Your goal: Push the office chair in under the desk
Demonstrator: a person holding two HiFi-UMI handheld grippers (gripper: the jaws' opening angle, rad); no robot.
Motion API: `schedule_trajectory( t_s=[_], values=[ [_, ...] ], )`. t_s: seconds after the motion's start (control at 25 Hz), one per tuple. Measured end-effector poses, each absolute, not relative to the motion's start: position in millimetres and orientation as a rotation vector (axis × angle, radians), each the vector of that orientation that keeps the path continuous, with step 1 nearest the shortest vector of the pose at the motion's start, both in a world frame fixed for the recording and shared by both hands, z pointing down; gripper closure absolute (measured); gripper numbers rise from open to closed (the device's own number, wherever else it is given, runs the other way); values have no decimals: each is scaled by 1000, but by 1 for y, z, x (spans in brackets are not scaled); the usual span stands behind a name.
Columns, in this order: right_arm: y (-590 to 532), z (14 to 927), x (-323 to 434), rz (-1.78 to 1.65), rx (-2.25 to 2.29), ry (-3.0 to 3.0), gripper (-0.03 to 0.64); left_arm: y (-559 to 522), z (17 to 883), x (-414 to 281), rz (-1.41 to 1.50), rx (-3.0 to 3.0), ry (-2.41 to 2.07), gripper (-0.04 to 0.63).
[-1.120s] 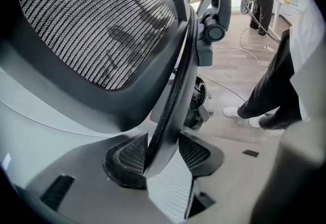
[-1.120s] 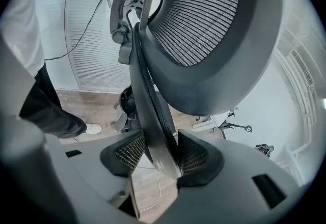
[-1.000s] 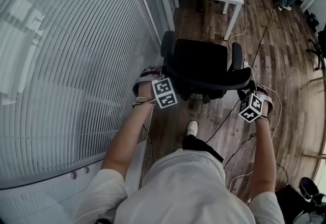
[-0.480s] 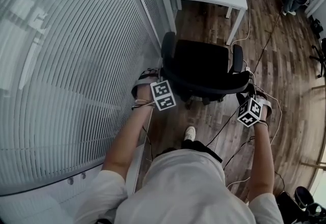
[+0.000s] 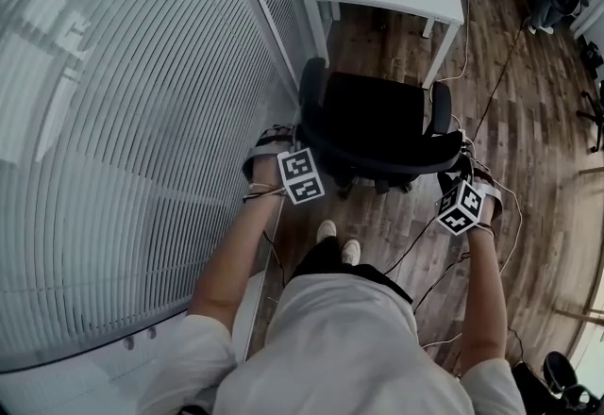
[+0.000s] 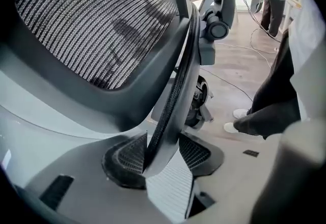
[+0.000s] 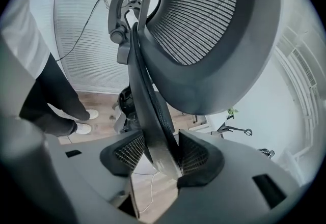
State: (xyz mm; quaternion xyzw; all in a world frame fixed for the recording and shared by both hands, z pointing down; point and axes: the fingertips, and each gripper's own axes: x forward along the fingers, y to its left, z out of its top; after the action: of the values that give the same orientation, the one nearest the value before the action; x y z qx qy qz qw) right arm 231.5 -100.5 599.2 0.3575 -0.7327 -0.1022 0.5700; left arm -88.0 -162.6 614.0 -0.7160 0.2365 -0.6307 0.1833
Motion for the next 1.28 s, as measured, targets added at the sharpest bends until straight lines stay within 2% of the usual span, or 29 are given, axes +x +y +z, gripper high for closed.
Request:
schedule_trajectory(
  t_s=[1.28],
  values=[
    [-210,598,241,-247,794,-1661,407,-279,612,-80,-1829,-1897,622,397]
  ],
)
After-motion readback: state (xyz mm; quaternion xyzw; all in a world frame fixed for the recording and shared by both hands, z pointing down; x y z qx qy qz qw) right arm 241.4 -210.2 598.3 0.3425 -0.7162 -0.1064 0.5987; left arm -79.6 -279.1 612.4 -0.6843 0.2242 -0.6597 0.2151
